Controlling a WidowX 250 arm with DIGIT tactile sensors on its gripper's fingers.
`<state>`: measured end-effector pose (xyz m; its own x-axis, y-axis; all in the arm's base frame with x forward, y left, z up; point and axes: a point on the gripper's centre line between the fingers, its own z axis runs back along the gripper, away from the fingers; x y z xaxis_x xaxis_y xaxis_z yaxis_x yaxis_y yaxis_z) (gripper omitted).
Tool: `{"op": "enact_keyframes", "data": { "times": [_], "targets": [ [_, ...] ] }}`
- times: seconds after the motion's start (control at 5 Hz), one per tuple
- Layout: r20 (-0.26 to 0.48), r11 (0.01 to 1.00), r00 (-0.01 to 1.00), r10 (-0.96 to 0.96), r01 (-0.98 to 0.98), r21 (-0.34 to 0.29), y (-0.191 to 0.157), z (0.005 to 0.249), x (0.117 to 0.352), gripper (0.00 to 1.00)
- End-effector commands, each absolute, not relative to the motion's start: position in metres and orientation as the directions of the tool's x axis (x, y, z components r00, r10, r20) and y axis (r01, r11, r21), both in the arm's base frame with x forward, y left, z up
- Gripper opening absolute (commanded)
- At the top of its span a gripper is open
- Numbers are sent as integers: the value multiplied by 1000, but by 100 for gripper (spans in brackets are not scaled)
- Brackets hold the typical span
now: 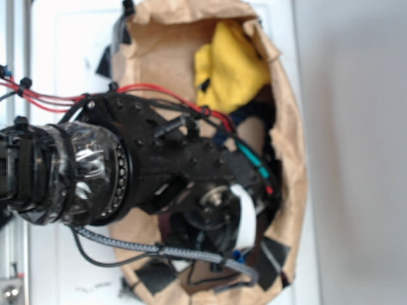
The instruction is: Grab the blue ball.
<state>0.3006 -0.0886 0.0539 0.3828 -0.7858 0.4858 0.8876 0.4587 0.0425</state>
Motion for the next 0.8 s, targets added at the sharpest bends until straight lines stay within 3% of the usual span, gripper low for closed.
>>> {"op": "enact_keyframes", "data": {
  "times": [0.0,0.4,0.6],
  "targets": [
    [529,480,364,-767,872,96,-109,69,300,100],
    [551,468,343,-761,878,100,-126,62,304,100],
    [555,482,357,-751,871,92,-126,57,307,0]
  ]
}}
